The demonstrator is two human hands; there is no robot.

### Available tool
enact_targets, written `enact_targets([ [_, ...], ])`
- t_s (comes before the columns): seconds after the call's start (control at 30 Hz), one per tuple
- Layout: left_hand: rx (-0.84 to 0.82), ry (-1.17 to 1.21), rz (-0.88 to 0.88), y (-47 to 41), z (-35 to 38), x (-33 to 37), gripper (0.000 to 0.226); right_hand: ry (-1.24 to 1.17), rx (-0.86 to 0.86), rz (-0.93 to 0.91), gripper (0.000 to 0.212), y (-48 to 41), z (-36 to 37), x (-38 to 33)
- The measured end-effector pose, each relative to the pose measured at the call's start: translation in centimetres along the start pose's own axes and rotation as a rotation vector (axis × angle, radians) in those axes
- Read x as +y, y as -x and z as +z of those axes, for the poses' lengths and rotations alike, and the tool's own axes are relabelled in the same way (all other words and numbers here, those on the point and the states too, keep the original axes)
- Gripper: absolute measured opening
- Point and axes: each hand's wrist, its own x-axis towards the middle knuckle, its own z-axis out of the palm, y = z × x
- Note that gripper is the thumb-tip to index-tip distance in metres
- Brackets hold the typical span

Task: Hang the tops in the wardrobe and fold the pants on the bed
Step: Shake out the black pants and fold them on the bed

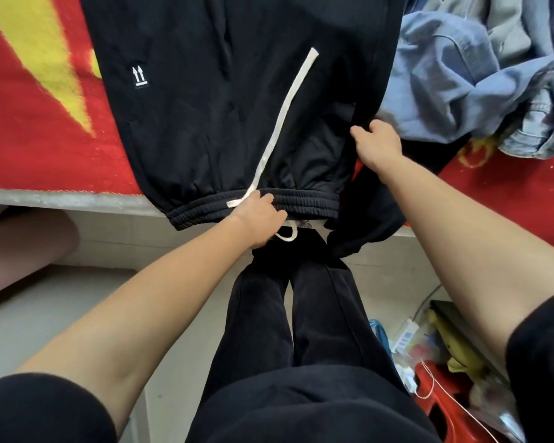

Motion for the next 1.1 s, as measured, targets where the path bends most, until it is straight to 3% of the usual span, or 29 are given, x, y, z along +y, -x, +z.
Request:
enact_targets([
  [0.1, -0.290, 0.206, -0.039, 0.1, -1.0, -0.4, 0.032, -0.155, -0.030, 0.020, 0.026, 0.3, 0.3, -0.3],
  [0.17, -0.484, 0.540, -0.036, 0.3, -2.2, -2.0, 0.054, -0.218, -0.055, 0.019, 0.028, 0.6, 0.5, -0.3],
  [0.2, -0.493, 0.748, -0.014, 0.6, -3.0, -2.9, 0.058, -0.222, -0.062, 0.013, 0.030, 0.8, 0.6, -0.2],
  [0.23, -0.420, 0.966, 0.009, 0.9, -3.8, -3.9, 0.055, -0.216, -0.066, 0.011, 0.032, 0.9, 0.6, 0.0],
  [0.3, -0.111, 1.431, -0.083, 1.2, -5.4, -5.8, 0.048, -0.200, -0.066, 0.024, 0.032, 1.0, 0.5, 0.4],
  [0.37, 0.343, 1.819, -0.373, 1.1, -7.1, -7.6, 0.037, -0.190, -0.057, 0.033, 0.031, 0.9, 0.3, 0.5],
  [0.4, 0.576, 1.901, -0.544, 0.8, -7.6, -8.6, 0.031, -0.181, -0.050, 0.029, 0.029, 0.8, 0.2, 0.5],
  [0.47, 0.913, 1.934, -0.791, 0.3, -8.2, -10.8, 0.024, -0.170, -0.051, 0.032, 0.027, 0.7, 0.1, 0.1],
  [0.53, 1.003, 1.938, -0.891, -0.1, -8.4, -12.8, 0.024, -0.189, -0.057, 0.055, 0.027, 0.5, -0.2, -0.6],
  [0.6, 0.887, 1.750, -0.950, -0.2, -8.3, -14.1, 0.031, -0.220, -0.059, 0.061, 0.035, 0.5, -0.7, -1.3],
  [0.7, 0.564, 1.257, -1.094, 0.1, -7.2, -13.4, 0.049, -0.304, -0.106, 0.032, 0.040, 0.8, -1.1, -2.1],
  [0.77, 0.508, 1.173, -1.091, 0.3, -6.3, -11.9, 0.047, -0.339, -0.192, 0.038, 0.046, 1.2, -1.5, -2.2],
  [0.83, 0.529, 1.178, -1.013, 0.2, -5.4, -10.1, 0.033, -0.165, -0.290, 0.034, 0.045, 1.4, -1.8, -2.1],
  [0.9, 0.594, 1.181, -0.949, 0.1, -5.0, -8.5, 0.023, 0.160, -0.322, -0.047, 0.042, 1.6, -2.1, -1.8],
  [0.97, 0.664, 1.339, -0.917, 0.0, -5.7, -7.6, 0.021, 0.333, -0.273, -0.084, 0.044, 1.7, -2.2, -1.5],
  [1.03, 0.714, 1.706, -0.863, 0.3, -7.5, -7.6, 0.022, 0.365, -0.202, -0.078, 0.045, 1.8, -2.0, -1.2],
  [1.1, 0.747, 2.118, -0.688, 1.2, -10.3, -8.1, 0.016, 0.368, -0.174, -0.063, 0.049, 2.0, -1.5, -1.3],
])
